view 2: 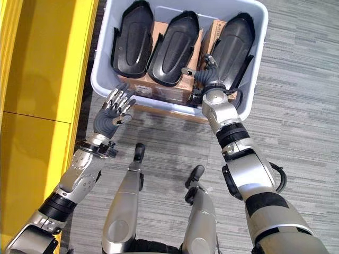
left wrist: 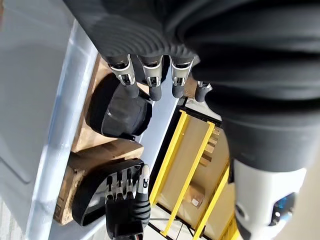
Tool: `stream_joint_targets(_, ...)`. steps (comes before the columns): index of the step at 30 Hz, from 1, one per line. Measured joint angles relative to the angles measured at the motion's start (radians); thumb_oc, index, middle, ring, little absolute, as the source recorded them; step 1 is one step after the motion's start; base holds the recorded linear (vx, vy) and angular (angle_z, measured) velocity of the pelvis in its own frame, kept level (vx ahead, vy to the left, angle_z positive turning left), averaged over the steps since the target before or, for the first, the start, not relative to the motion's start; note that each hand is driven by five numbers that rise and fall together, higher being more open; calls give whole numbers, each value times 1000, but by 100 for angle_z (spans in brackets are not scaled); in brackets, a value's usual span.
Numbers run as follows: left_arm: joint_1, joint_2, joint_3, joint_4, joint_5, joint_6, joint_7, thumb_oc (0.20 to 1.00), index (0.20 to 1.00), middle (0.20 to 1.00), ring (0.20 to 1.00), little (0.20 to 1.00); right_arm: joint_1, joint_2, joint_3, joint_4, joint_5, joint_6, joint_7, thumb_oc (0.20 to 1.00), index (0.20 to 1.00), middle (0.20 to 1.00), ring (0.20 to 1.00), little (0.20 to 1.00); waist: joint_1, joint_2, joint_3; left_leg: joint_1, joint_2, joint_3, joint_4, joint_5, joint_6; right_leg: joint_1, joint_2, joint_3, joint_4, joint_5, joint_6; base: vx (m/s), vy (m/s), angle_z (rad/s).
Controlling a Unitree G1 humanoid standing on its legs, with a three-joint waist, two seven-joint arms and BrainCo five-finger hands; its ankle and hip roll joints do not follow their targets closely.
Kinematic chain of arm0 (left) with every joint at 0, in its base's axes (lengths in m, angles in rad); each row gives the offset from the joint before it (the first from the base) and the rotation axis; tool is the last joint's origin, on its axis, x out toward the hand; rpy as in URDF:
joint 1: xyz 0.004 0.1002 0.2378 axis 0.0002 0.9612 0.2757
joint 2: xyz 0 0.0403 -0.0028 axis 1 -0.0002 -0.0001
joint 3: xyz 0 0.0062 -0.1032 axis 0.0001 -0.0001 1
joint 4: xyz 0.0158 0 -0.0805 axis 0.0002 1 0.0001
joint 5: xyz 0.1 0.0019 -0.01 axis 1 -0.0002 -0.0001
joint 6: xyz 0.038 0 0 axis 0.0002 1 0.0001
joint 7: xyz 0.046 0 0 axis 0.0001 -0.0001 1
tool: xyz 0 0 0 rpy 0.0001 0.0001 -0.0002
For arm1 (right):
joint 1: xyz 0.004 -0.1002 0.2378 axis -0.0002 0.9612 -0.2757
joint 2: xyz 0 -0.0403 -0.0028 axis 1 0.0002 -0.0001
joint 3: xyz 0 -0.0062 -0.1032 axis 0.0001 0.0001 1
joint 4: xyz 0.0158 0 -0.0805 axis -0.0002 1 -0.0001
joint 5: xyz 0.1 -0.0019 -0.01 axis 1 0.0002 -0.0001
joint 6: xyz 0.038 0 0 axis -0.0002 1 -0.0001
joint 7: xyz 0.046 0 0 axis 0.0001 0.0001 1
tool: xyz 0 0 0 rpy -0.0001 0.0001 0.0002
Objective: Move parts from the plastic box to the shelf.
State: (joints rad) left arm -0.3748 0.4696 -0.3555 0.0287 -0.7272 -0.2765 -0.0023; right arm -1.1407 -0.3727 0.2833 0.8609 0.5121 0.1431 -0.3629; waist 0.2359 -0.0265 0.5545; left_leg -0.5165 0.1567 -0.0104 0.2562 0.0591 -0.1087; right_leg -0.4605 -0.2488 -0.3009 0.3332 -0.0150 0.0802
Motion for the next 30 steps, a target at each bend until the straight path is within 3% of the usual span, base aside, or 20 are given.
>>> stream_joint_targets(3,3,17,-10,0,-5,2,6,1000,1000,1000,1000,1000,-6,-1,-9,6,-11,-19,-138,1000,1000,1000,1000,1000,-3,2,0,-45,-1,0,27,-3,3,-43,-2,7,19,0,0,59,64,-3)
stream_joint_targets(5,9,17,-24,-1,-7,-2,17,1000,1000,1000,1000,1000,-5,-3,-12,8,-128,-39,-214,1000,1000,1000,1000,1000,-9,7,3,-65,-3,1,46,-10,5,-63,-6,15,33,-1,-1,40,54,-4)
stream_joint_targets(11,42,6,-56,-8,-6,-23,53,1000,1000,1000,1000,1000,0,1,-11,-46,-261,-40,-316,1000,1000,1000,1000,1000,-16,31,4,-75,-8,13,66,-21,9,-94,-18,32,72,-17,-2,44,33,-3)
stream_joint_targets(18,40,2,-56,-8,-6,-24,53,1000,1000,1000,1000,1000,6,20,19,-16,-179,-7,-153,1000,1000,1000,1000,1000,-16,46,5,-88,-9,13,81,-21,8,-126,-29,37,130,-39,-14,9,-14,0)
stream_joint_targets(24,49,1,-45,-8,-8,-18,36,1000,1000,1000,1000,1000,6,65,17,-16,117,-31,120,1000,1000,1000,1000,1000,-7,51,3,-86,-8,2,98,-21,7,-126,-32,36,162,-59,-23,15,-23,3)
stream_joint_targets(30,85,2,-40,-8,-10,-13,8,1000,1000,1000,1000,1000,8,87,2,-67,309,-27,163,1000,1000,1000,1000,1000,2,58,1,-75,-10,3,97,-20,6,-120,-35,37,172,-63,-25,5,2,0)
